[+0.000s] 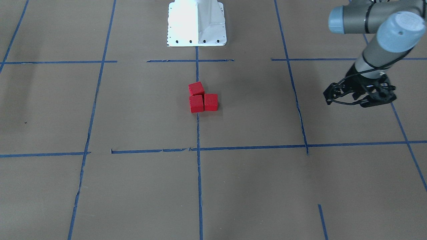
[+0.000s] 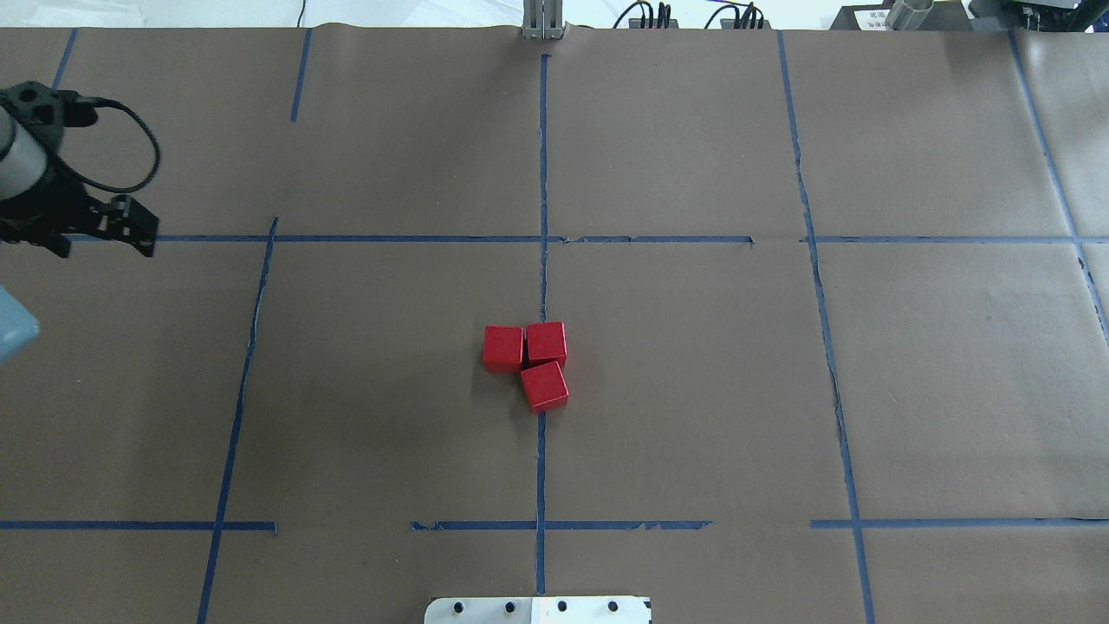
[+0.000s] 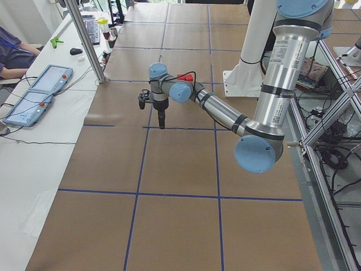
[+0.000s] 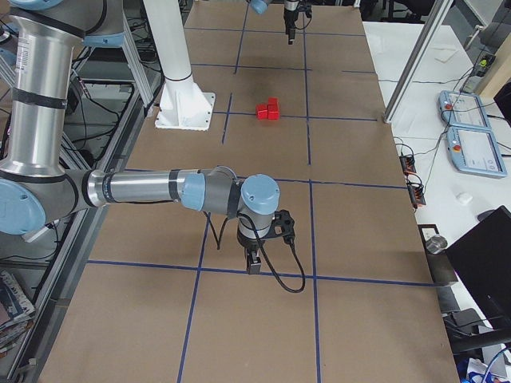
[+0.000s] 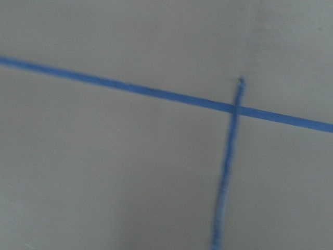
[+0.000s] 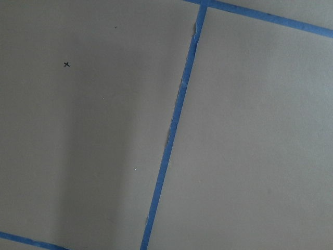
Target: Form red blocks into L shape at center
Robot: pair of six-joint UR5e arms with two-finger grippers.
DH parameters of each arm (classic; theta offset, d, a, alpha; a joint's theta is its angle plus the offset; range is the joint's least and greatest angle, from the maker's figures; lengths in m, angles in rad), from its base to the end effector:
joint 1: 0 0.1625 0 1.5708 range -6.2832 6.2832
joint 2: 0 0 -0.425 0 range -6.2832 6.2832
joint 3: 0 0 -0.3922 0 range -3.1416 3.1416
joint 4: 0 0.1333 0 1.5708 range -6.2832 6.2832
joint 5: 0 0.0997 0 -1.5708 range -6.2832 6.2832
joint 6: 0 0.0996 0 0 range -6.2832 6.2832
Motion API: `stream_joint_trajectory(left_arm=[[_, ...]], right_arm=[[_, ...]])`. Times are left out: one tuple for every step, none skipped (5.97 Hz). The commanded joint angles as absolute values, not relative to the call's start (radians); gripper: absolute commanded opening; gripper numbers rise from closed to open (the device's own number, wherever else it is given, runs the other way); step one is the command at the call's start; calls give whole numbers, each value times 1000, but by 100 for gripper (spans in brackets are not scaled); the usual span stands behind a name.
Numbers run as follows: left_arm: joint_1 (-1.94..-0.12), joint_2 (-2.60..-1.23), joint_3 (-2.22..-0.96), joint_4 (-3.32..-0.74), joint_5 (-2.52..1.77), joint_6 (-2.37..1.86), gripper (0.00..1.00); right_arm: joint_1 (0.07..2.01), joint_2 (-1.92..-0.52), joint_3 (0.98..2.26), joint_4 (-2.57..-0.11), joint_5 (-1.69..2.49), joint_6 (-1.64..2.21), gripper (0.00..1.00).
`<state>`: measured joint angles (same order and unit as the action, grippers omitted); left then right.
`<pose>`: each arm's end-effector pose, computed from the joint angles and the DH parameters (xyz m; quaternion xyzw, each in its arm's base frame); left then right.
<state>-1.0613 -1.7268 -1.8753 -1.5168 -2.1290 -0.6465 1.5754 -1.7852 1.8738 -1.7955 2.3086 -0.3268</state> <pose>0.1942 -0.5128 0.4462 0.0151 0.3320 -0.0090 0.9431 0.0681 -0.3887 0.6296 -0.0032 -0.3653 -0.1251 0.9224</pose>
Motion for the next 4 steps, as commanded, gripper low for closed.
stream_joint_trajectory(left_arm=[[-1258,-1633,-1817,-1517,-2205,-223,100],[-1370,-1605,-1757,-1517,-2261,-33,100],[-1450,-1573,-1723,-1516,-2299,76,100],[-1475,-1512,-1729,-1516,-2351,80,100]], right_arm=[[1575,-1784,1875,-1795,2309,-327,99],[1575,-1784,1879,-1795,2309,-327,100],[1575,-1784,1884,-1795,2309,-327,100],[1575,-1784,1882,-1795,2309,-327,100]])
